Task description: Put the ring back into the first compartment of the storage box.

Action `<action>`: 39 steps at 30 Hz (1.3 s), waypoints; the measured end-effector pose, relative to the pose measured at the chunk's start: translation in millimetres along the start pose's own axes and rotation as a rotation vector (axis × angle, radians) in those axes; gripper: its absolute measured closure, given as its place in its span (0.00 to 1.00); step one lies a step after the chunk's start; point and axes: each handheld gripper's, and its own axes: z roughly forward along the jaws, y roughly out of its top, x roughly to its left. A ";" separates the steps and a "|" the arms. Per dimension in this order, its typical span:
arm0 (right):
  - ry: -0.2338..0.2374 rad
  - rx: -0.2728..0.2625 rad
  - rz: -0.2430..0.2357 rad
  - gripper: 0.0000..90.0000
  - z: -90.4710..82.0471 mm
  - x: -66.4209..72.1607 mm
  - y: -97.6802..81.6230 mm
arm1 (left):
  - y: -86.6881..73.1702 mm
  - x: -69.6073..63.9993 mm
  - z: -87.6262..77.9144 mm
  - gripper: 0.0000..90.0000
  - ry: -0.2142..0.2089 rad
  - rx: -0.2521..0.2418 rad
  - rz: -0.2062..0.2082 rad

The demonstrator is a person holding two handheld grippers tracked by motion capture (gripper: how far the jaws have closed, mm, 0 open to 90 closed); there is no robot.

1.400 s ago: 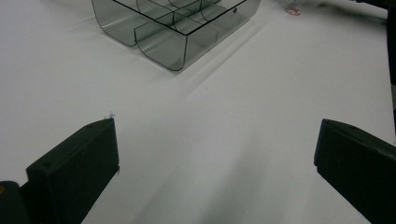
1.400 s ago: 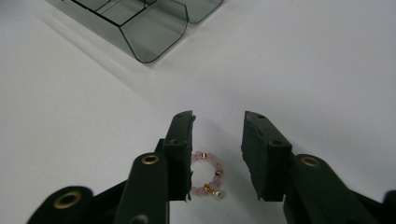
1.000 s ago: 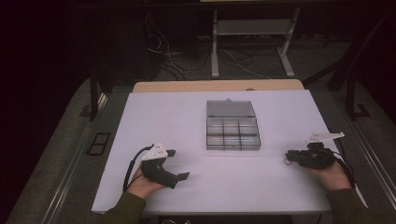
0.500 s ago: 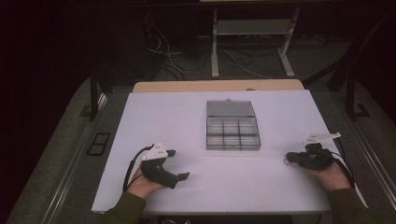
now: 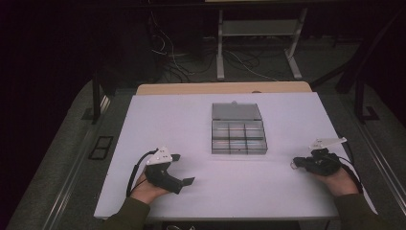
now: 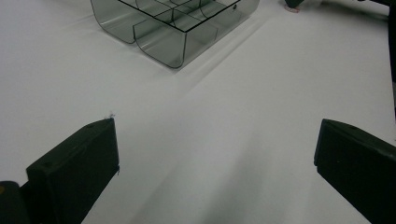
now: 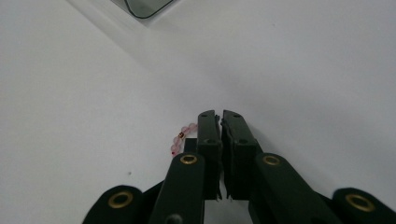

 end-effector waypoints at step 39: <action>0.039 -0.130 0.101 0.95 -21.9 0.5 10.4 | 0.1 0.9 2.2 0.00 -0.015 -0.013 -0.006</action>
